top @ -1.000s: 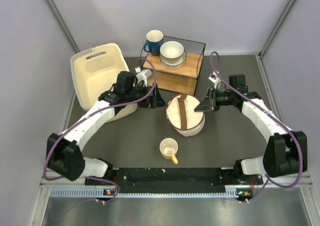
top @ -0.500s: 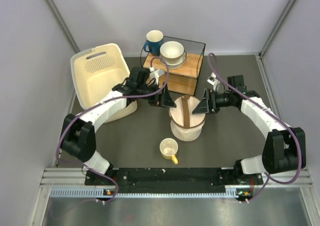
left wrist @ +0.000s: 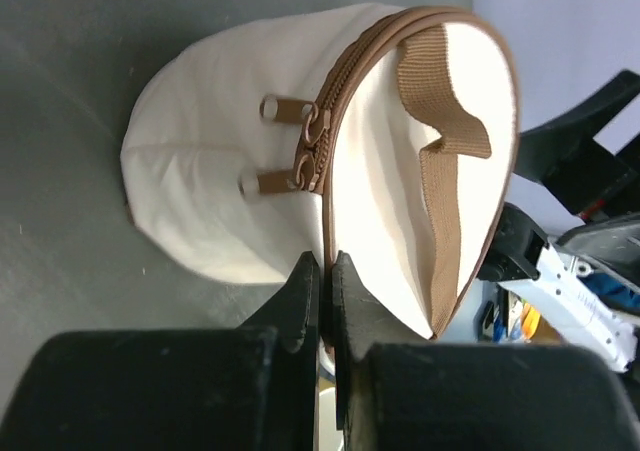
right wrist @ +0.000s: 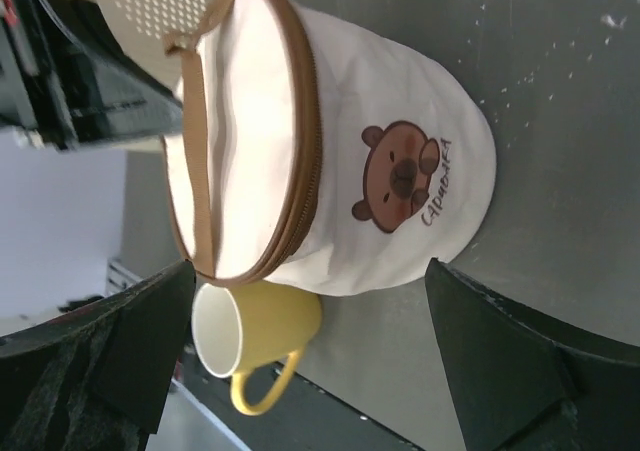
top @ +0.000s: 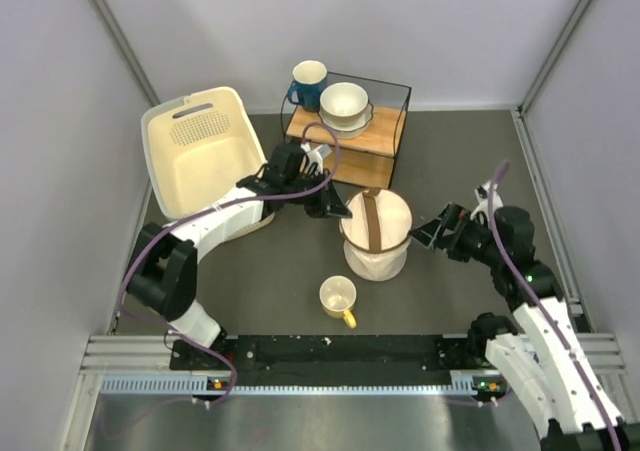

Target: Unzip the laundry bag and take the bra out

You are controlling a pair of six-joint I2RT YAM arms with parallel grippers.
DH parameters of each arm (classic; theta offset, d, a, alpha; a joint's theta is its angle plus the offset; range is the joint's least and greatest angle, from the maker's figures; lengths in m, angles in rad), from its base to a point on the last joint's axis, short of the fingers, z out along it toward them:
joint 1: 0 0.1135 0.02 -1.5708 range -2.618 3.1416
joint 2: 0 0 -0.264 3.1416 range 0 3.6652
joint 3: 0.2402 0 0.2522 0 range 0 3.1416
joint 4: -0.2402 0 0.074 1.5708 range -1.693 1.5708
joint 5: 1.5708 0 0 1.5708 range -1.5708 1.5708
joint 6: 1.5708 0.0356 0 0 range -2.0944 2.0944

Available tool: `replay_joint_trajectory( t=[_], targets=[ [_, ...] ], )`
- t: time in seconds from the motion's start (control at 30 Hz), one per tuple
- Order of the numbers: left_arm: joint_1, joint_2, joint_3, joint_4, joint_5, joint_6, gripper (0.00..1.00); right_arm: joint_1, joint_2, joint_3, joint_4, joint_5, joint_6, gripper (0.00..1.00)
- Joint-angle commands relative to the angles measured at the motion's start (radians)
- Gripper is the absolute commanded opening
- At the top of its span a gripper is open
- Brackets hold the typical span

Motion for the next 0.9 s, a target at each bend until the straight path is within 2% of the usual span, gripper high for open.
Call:
replay_joint_trajectory(
  t=[0.0,0.03,0.1,0.13,0.23,0.27,0.3,0.33,0.37,0.4,0.43,0.5,0.53,0.57,0.6,0.63,0.67,0.7,0.77,0.87],
  targets=[
    [-0.067,-0.153,-0.122,0.053,-0.199,-0.199,0.00,0.016,-0.138,-0.132,0.132,0.085,0.316,0.98],
    [-0.086,-0.172,-0.142,0.036,-0.277,-0.281,0.00,0.026,-0.158,-0.169,0.182,0.090,0.412,0.97],
    [-0.130,-0.207,-0.187,0.009,-0.312,-0.337,0.00,0.074,-0.210,-0.267,0.271,0.103,0.485,0.96],
    [-0.138,-0.213,-0.194,-0.007,-0.310,-0.369,0.07,0.091,-0.216,-0.288,0.327,0.114,0.529,0.95],
    [-0.155,-0.216,-0.199,-0.053,-0.271,-0.391,0.32,0.131,-0.163,-0.297,0.355,0.114,0.508,0.93],
    [-0.158,-0.221,-0.198,-0.063,-0.232,-0.396,0.49,0.140,-0.143,-0.285,0.351,0.114,0.491,0.88],
    [-0.159,-0.233,-0.201,-0.073,-0.216,-0.400,0.54,0.144,-0.106,-0.264,0.352,0.111,0.476,0.79],
    [-0.160,-0.244,-0.205,-0.080,-0.201,-0.399,0.62,0.146,-0.092,-0.251,0.357,0.110,0.435,0.55],
    [-0.155,-0.256,-0.208,-0.094,-0.196,-0.391,0.76,0.146,-0.077,-0.236,0.354,0.110,0.407,0.24],
    [-0.152,-0.284,-0.205,-0.108,-0.201,-0.376,0.78,0.148,-0.049,-0.199,0.348,0.119,0.373,0.00],
    [-0.147,-0.296,-0.201,-0.125,-0.210,-0.335,0.90,0.146,-0.028,-0.172,0.331,0.130,0.280,0.00],
    [-0.115,-0.333,-0.178,-0.186,-0.242,-0.278,0.92,0.144,0.021,-0.081,0.302,0.107,0.174,0.00],
    [-0.098,-0.342,-0.169,-0.212,-0.253,-0.221,0.92,0.145,0.096,-0.047,0.293,0.088,0.084,0.00],
    [-0.051,-0.348,-0.156,-0.231,-0.254,-0.193,0.92,0.143,0.136,-0.018,0.291,-0.003,0.041,0.00],
    [-0.023,-0.357,-0.156,-0.220,-0.210,-0.169,0.92,0.141,0.185,0.046,0.300,-0.081,-0.015,0.00],
    [0.010,-0.357,-0.158,-0.212,-0.166,-0.115,0.96,0.141,0.272,0.075,0.297,-0.135,-0.071,0.00],
    [0.085,-0.345,-0.147,-0.209,-0.094,-0.077,0.96,0.140,0.318,0.098,0.296,-0.257,-0.099,0.00],
    [0.112,-0.339,-0.139,-0.202,-0.014,-0.046,0.96,0.137,0.355,0.140,0.296,-0.305,-0.119,0.00],
    [0.158,-0.312,-0.095,-0.214,0.043,0.066,0.97,0.134,0.447,0.172,0.297,-0.457,-0.164,0.00],
    [0.161,-0.253,-0.035,-0.238,0.118,0.195,0.99,0.129,0.535,0.220,0.297,-0.597,-0.213,0.00]
  ],
)
